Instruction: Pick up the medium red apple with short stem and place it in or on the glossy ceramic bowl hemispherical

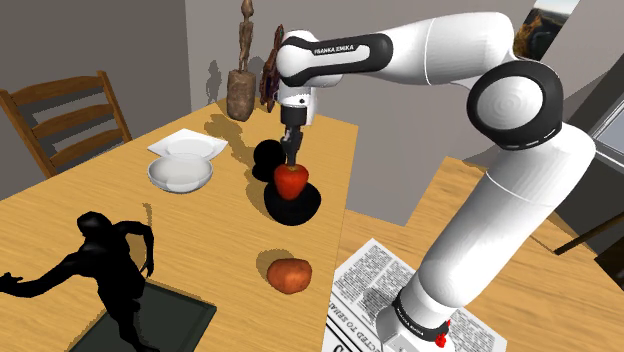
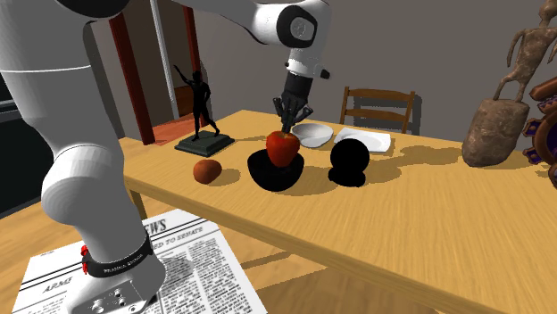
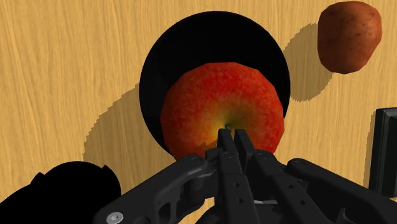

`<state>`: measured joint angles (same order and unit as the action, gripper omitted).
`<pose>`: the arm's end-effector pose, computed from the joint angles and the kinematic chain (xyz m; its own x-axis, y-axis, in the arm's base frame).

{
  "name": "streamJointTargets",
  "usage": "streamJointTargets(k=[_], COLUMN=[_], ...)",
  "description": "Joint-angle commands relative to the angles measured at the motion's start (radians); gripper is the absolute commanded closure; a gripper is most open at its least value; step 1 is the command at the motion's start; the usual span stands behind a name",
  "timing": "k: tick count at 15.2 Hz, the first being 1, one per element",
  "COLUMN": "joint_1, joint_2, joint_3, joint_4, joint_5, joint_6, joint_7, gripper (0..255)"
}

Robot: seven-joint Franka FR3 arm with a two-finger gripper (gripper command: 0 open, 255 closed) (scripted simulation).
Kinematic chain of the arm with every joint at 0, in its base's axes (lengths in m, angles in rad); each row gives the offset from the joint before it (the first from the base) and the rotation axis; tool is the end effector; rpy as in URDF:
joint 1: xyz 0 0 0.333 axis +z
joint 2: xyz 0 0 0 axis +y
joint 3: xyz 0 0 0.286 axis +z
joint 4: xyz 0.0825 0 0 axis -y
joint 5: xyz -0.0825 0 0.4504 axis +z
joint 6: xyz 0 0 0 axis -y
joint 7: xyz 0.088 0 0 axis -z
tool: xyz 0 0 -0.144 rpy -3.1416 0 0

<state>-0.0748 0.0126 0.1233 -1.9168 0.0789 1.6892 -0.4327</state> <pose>0.5870 0.0389 0.3768 0.8724 0.4527 -0.1846 0.4257 -0.8891 -0.1683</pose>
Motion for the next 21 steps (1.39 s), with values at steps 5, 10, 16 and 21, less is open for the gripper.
streamJointTargets(k=[5,10,16,21], joint_1=[0.0,-0.001,-0.001,0.002], joint_2=[-0.011,-0.014,-0.011,-0.013], joint_3=[0.0,-0.001,-0.001,0.002], joint_4=[0.066,0.129,0.214,0.325], joint_5=[0.001,0.001,0.0,0.004], joint_6=[-0.077,-0.144,-0.225,-0.337], joint_7=[0.005,0.009,0.015,0.031], gripper=[255,255,255,255])
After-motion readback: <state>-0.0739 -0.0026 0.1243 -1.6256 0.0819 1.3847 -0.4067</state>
